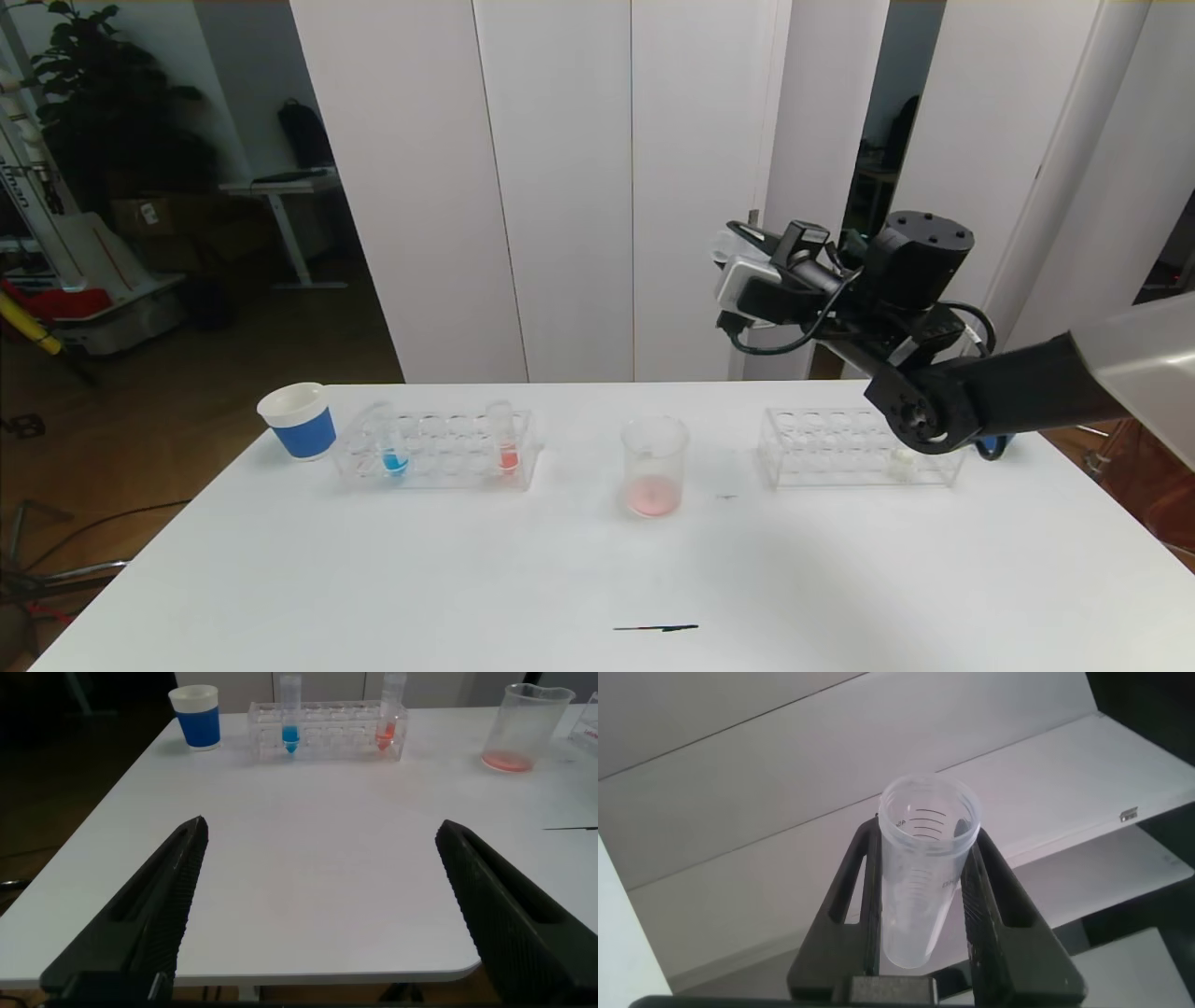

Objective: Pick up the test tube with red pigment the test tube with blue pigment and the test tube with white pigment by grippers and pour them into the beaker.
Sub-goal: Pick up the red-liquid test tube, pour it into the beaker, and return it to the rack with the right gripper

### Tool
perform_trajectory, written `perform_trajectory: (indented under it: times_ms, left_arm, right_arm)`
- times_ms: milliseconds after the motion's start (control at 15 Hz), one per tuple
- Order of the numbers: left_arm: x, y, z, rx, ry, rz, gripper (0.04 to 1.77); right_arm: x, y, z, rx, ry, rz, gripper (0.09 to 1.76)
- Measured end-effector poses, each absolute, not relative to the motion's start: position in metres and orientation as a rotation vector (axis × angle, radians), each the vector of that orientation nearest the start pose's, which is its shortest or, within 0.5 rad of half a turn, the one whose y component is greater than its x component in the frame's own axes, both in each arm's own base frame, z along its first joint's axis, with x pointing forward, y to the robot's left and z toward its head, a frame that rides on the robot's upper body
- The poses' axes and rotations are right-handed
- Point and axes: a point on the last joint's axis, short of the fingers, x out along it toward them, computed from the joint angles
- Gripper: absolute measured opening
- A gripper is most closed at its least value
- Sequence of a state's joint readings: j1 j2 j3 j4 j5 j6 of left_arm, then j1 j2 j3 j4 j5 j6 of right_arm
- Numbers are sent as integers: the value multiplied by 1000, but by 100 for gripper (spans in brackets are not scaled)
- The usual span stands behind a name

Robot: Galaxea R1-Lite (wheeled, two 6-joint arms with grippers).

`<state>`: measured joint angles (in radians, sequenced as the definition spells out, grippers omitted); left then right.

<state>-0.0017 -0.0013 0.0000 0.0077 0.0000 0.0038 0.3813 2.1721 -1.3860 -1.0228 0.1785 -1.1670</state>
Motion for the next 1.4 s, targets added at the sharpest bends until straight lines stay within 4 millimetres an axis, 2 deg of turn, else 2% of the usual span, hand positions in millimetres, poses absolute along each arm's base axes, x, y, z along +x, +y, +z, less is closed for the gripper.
perform_trajectory:
  times_ms: [400,600,800,1133,1400]
  left_arm:
    - [-23,0,75,4,6,-2,174]
    - [-23,0,75,4,6,-2,174]
    - [-23,0,75,4,6,-2,174]
    - [-23,0,75,4,6,-2,174]
    - [-23,0,75,4,6,-2,174]
  right_arm:
    - [390,160,227,-555,-324,163,59]
    - [387,153,227,-321,-234,113,59]
    - [382,143,216,-143,-94,61,59]
    - [374,121,210,-92,-30,-14,59]
    - [370,91,224,-84,-57,-92,59]
